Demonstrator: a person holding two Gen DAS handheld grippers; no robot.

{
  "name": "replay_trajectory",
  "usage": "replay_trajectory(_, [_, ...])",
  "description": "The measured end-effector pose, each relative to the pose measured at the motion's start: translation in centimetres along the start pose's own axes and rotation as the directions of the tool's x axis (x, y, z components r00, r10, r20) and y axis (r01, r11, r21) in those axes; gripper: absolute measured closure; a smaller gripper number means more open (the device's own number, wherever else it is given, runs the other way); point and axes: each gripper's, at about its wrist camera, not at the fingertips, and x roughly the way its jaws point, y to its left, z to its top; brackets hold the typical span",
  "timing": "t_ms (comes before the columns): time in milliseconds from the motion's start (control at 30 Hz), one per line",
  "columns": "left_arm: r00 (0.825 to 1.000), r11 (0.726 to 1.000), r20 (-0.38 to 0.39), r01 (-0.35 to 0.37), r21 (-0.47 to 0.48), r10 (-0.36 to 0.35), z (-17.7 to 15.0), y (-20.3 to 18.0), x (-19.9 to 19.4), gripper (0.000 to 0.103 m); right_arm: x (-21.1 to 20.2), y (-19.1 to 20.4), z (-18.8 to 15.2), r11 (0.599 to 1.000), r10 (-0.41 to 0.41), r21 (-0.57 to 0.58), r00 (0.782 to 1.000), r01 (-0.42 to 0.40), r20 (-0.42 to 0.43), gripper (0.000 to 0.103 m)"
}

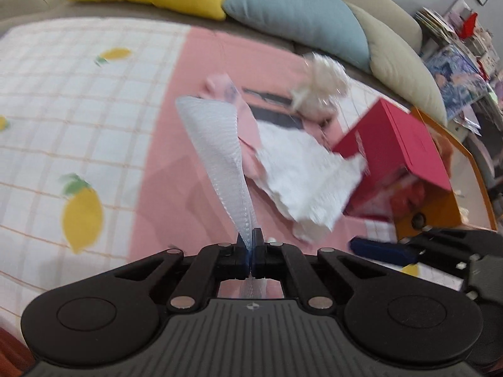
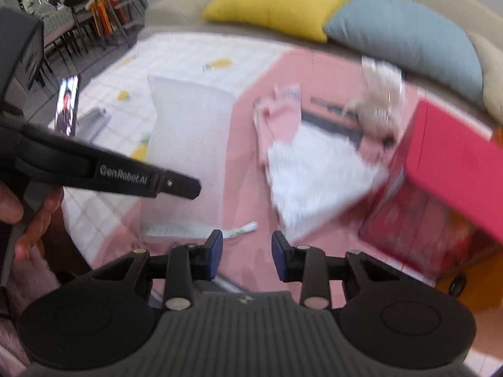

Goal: Organize soft objects
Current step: 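Grasp the white mesh bag with the left gripper while the right grasps the pink cloth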

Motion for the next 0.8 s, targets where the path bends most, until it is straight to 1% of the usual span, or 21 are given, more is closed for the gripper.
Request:
replay_trajectory(67, [0.999, 1.000, 0.022, -0.024, -0.001, 0.024, 0.7, 0.3, 0.0, 0.102, 0.0, -0.2, 1.3, 1.000, -0.008, -0.016, 0.999, 0.008, 0.032, 0.069])
replay_trajectory(167, [0.999, 0.999, 0.037, -0.039, -0.026, 0.040, 1.7, 1.1, 0.2, 0.102, 1.3, -0.7, 3.7, 0.999, -0.044, -0.029, 0.997, 0.046, 0.056, 0.069])
replay_trajectory(233, [0.998, 0.998, 0.052, -0.042, -0.037, 0.044, 2.5, 1.4, 0.3, 0.102, 2.6, -1.4, 5.2, 0.998, -0.059, -0.018, 0.996, 0.060, 0.071, 0.069])
replay_trajectory(367, [0.996, 0.998, 0.064, -0.052, -0.045, 0.055, 3.7, 1.8, 1.0, 0.102, 6.1, -2.4, 8.0, 0.998, -0.057, 0.009, 0.996, 0.056, 0.073, 0.069])
replay_trajectory(500, [0.996, 0.997, 0.064, -0.065, -0.052, 0.068, 4.5, 2.2, 1.7, 0.102, 9.9, -2.6, 10.0, 0.998, -0.055, 0.005, 0.998, 0.055, 0.044, 0.069])
replay_trajectory(667, [0.997, 0.995, 0.040, -0.070, -0.069, 0.073, 4.7, 2.9, 2.6, 0.102, 13.4, -3.3, 10.4, 0.998, -0.038, 0.049, 0.999, 0.039, -0.018, 0.069])
replay_trajectory(700, [0.997, 0.995, 0.036, -0.069, -0.071, 0.072, 4.6, 2.9, 2.7, 0.102, 13.9, -3.4, 10.4, 0.998, -0.034, 0.051, 0.999, 0.036, -0.029, 0.070])
replay_trajectory(733, [0.997, 0.995, 0.032, -0.069, -0.073, 0.071, 4.5, 3.0, 2.8, 0.102, 14.4, -3.5, 10.4, 0.998, -0.025, 0.050, 0.999, 0.027, -0.040, 0.081])
replay_trajectory(800, [0.997, 0.995, 0.024, -0.067, -0.078, 0.069, 4.4, 3.1, 3.0, 0.102, 15.0, -3.4, 10.0, 0.999, -0.010, 0.043, 0.998, 0.013, -0.057, 0.093])
